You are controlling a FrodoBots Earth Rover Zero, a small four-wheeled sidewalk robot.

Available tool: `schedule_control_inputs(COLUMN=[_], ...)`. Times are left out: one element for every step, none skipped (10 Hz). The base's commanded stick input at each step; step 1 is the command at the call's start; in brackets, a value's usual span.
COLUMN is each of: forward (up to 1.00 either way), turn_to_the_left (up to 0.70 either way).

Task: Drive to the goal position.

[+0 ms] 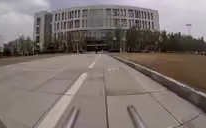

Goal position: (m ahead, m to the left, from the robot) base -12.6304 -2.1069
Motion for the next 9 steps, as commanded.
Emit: schedule_control_inputs(forward=[0.68, 0.68, 0.68, 0.68, 0.68, 0.68, 0.68, 0.68, 0.68], turn_to_the_left=[0.00, 0.00, 0.00, 0.00, 0.00, 0.00, 0.00, 0.00, 0.00])
